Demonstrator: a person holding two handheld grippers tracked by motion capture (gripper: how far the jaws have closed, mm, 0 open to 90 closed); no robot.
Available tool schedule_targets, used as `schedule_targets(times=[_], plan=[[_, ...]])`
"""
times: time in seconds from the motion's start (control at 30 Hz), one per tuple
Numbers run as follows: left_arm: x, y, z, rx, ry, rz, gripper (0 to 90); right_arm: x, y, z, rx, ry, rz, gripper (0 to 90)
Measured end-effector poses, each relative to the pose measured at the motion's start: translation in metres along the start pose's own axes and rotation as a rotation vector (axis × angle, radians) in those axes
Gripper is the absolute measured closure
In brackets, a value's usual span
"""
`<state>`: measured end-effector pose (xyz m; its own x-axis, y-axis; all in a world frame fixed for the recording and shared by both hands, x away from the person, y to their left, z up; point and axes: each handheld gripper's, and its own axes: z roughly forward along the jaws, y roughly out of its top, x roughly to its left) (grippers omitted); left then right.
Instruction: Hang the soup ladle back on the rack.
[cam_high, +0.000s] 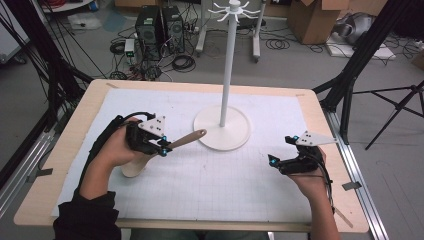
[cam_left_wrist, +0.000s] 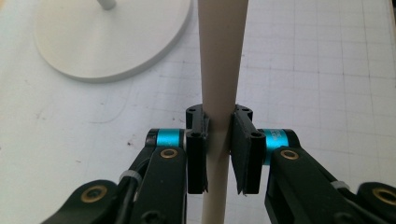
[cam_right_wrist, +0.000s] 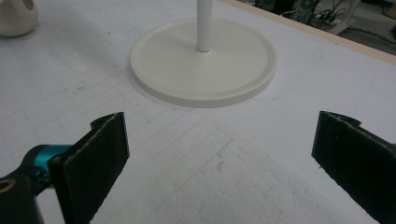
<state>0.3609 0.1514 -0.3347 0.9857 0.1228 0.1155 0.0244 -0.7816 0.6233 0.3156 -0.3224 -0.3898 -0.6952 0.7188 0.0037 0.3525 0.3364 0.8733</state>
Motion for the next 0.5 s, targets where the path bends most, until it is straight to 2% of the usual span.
schedule_targets(times=[0.1,0.17,0.3,0.37,0.5], plan=[[0.002,0.001,-0.006,-0.02,0.012,-0.009,77.0,0.0,0.0,0.0,0.004,-0.002,0.001,2.5],[0.003,0.003,-0.008,-0.016,0.019,-0.014,77.0,0.0,0.0,0.0,0.004,-0.001,-0.002,2.6],[0.005,0.009,-0.012,-0.017,0.046,-0.053,77.1,0.0,0.0,0.0,0.002,0.0,0.001,2.6],[0.007,0.013,-0.015,-0.015,0.05,-0.058,77.1,0.0,0.0,0.0,-0.002,0.0,-0.002,2.5],[0.01,0.018,-0.019,-0.044,0.039,-0.077,77.1,-0.001,0.0,-0.001,-0.006,0.002,-0.002,2.5]])
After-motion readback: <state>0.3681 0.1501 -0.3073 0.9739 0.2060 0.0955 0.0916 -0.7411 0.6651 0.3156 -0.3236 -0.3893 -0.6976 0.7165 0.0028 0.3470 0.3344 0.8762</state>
